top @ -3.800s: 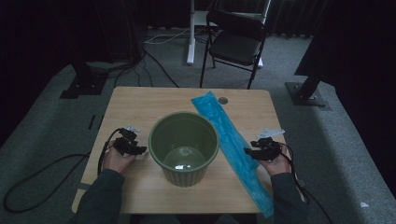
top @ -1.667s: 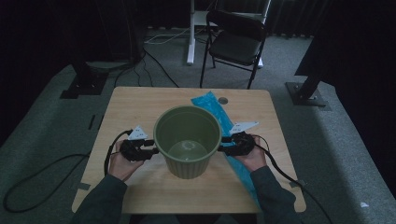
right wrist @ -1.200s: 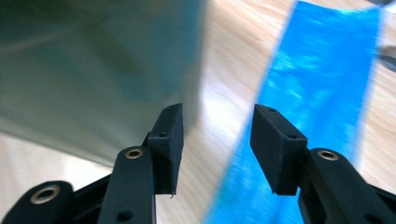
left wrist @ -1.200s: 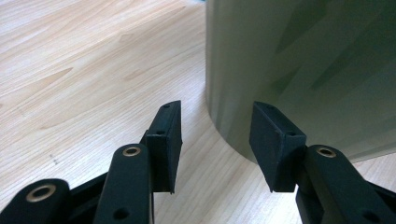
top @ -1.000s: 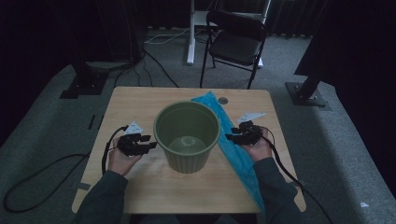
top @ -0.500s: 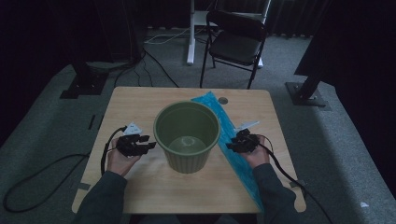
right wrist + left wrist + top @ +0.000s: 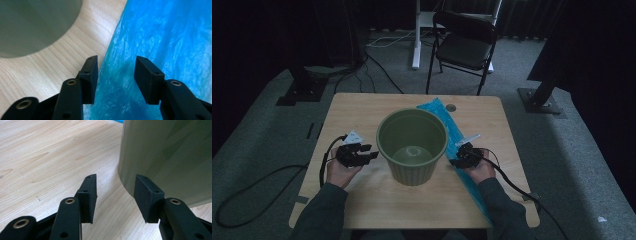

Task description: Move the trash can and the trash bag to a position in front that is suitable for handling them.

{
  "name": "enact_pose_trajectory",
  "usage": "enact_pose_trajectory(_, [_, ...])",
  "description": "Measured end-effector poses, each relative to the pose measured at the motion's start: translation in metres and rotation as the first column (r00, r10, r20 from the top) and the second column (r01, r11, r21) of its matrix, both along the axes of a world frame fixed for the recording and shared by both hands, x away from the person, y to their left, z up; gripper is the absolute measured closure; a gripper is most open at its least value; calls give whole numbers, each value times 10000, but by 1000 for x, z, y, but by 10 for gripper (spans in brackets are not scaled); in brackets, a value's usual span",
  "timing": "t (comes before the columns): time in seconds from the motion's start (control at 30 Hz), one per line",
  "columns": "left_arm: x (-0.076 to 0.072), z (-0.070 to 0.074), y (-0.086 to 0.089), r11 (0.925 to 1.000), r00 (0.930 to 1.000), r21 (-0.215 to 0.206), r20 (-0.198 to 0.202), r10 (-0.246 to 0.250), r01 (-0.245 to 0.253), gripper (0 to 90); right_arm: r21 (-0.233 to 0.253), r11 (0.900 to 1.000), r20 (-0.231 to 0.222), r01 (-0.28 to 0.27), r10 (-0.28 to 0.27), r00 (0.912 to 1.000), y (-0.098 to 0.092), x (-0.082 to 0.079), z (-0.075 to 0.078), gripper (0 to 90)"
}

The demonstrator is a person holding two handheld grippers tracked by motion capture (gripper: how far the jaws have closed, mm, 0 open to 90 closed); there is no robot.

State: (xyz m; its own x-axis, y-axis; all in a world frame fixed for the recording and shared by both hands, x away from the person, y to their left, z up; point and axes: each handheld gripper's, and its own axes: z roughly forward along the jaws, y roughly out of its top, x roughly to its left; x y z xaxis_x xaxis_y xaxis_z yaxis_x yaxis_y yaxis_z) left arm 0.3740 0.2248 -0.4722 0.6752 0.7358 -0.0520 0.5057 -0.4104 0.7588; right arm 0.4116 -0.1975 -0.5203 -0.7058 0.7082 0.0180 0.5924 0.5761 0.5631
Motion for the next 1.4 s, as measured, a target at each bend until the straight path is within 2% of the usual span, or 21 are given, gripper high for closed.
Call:
enact_pose_trajectory(0.13, [0,0,1,10000,10000,-91,-25,2,-2,532,-215,9998,-5,2,-2,10000,2,0,-3,527])
enact_pose_trajectory(0.23, [0,0,1,10000,10000,-94,-36,1,-2,532,-369,9992,-66,164,-166,9998,0,1,-2,559])
enact_pose_trajectory(0.33, [0,0,1,10000,10000,-79,-27,-6,6,532,-683,9974,-34,231,-234,9997,-2,2,0,562])
enact_pose_trajectory(0.37, [0,0,2,10000,10000,-89,-17,-21,21,532,-942,9954,37,172,-170,9998,-6,1,1,562])
enact_pose_trajectory(0.57, [0,0,2,10000,10000,-93,-24,-20,19,531,-1095,9939,-88,155,-166,9998,-21,-3,2,562])
enact_pose_trajectory(0.6, [0,0,1,10000,10000,-93,-20,-21,21,531,-1086,9938,-206,254,-278,9994,-29,-5,2,564])
enact_pose_trajectory(0.77, [0,0,2,10000,10000,-95,-4,-22,22,532,-976,9946,-364,347,-384,9986,-46,-10,2,592])
enact_pose_trajectory(0.8, [0,0,2,9999,10000,-110,-12,-6,6,531,-690,9963,-373,514,-541,9978,-52,-12,5,584])
enact_pose_trajectory(0.87, [0,0,2,9999,10000,-122,-21,0,0,531,-504,9973,-342,533,-550,9979,-53,-12,6,573])
enact_pose_trajectory(0.9, [0,0,1,9999,10000,-125,-31,8,-8,531,-94,9981,-317,616,-619,9976,-55,-12,9,558])
enact_pose_trajectory(0.97, [0,-1,1,9999,10000,-116,-44,4,-4,530,114,9982,-201,592,-590,9981,-52,-11,14,533])
enact_pose_trajectory(1.17, [0,-1,0,10000,10000,-76,-6,-30,30,528,-137,9985,301,525,-520,9982,-32,5,20,475])
enact_pose_trajectory(1.3, [1,-1,1,10000,10000,-89,-26,-26,26,528,75,9976,312,695,-697,9971,-21,19,20,448])
enact_pose_trajectory(1.4, [0,-1,1,10000,10000,-84,-15,-49,49,527,-43,9966,251,823,-821,9963,-12,32,16,437])
